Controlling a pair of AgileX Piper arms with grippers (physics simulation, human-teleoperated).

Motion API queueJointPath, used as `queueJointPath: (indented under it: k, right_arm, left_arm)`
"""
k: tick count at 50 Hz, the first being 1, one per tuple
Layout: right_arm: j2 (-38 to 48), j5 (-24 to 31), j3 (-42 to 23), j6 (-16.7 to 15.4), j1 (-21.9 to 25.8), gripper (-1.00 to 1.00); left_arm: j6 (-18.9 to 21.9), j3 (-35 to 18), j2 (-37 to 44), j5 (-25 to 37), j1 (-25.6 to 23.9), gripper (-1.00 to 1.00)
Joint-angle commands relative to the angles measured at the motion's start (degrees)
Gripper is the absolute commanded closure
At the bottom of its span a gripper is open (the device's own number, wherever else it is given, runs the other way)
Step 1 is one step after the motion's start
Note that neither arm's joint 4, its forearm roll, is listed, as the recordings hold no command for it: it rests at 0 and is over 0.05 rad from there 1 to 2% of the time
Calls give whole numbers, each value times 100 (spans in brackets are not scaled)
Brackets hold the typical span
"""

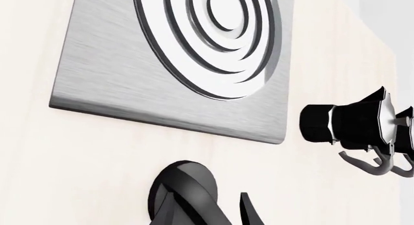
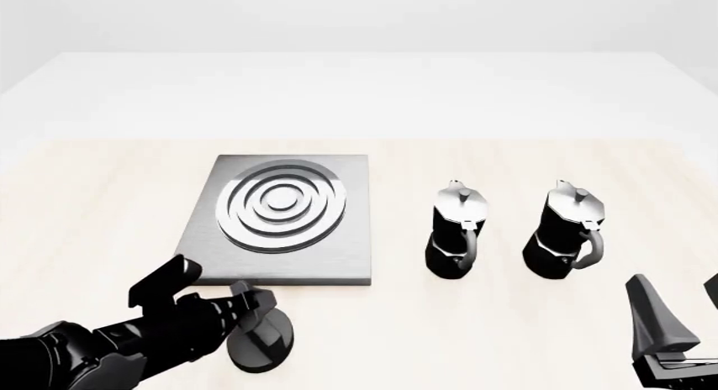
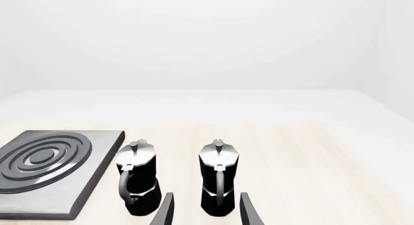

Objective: Turn off the stove.

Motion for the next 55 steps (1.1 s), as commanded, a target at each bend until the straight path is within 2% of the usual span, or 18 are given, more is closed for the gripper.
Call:
queueJointPath:
  k: [1,6,23,55]
  right_arm:
    - [3,-2,1,2,3,-100]
    - [10,-7,2,-2,2,-100]
    - [68,-64,3,5,-12,-100]
    - [172,-162,2,20,-68,-100]
  left_arm:
    - [-65,23,464,-440,1,-100]
    - [10,-78,581,-444,80,-100]
    - [-134,-125,1108,-873,-115,-100]
    - [-62,-734,1419,-687,-428,-100]
